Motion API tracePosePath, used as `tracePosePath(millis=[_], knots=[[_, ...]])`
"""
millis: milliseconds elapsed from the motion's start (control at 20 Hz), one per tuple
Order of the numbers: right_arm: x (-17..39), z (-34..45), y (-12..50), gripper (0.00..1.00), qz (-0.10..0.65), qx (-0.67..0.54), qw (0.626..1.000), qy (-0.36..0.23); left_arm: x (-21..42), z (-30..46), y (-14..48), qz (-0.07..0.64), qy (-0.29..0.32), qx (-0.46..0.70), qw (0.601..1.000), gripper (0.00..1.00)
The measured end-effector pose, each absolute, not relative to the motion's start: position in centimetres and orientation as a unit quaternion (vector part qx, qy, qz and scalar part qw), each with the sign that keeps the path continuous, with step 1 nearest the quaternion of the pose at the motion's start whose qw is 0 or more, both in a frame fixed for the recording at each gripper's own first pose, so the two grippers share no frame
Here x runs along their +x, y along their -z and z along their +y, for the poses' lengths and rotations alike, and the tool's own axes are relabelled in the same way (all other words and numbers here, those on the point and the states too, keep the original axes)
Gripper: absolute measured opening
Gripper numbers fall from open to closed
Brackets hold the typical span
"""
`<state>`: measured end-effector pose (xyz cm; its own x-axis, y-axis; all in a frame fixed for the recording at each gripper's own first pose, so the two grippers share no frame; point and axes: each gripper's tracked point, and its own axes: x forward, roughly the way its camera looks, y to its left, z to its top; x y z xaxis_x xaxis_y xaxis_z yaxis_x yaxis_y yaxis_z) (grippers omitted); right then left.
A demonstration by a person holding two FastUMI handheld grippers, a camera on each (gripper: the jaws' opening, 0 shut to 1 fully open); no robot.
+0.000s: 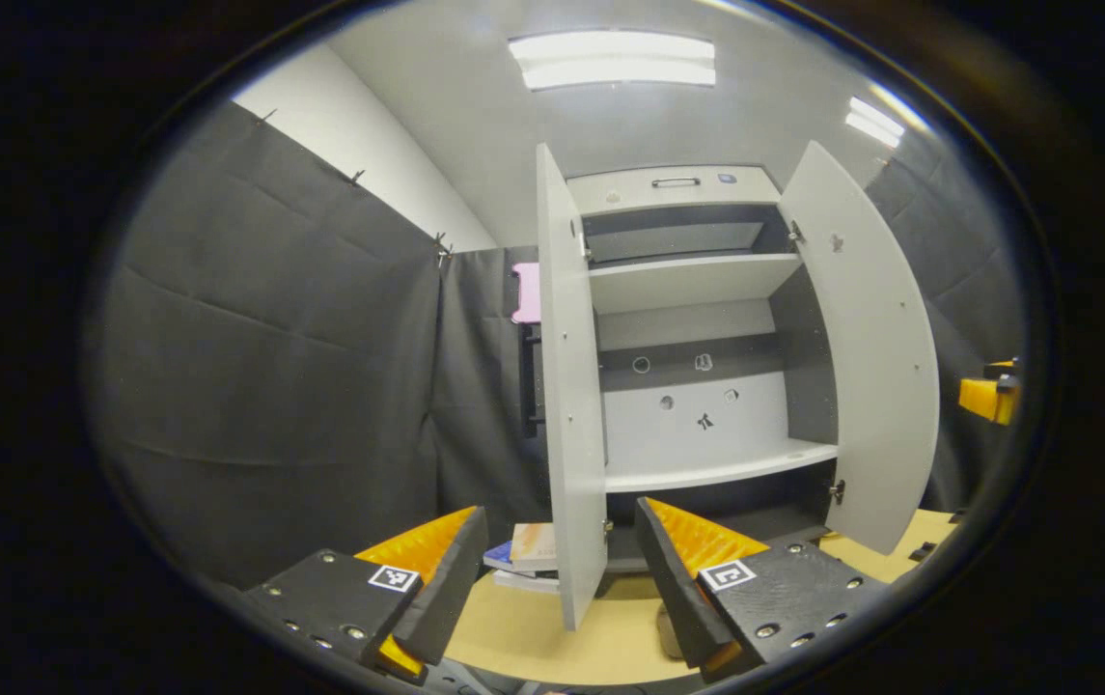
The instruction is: Grab one shoe with the right hand and put it into the shoe cabinet, grab the other shoe with the left hand and put it into the shoe cabinet; then close the right door with the right hand and the left door with the left hand.
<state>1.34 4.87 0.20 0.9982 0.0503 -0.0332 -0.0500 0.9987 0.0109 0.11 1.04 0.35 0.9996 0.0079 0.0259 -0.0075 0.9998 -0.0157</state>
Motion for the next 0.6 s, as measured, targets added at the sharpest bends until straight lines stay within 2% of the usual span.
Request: tracePosePath(millis=[600], knots=[[8.5,13.5,9.8,0.98,0.125,-0.02,0.986,-0.104,2.6,2.7,2.1,0.014,-0.034,0.005,0.999,0.95]])
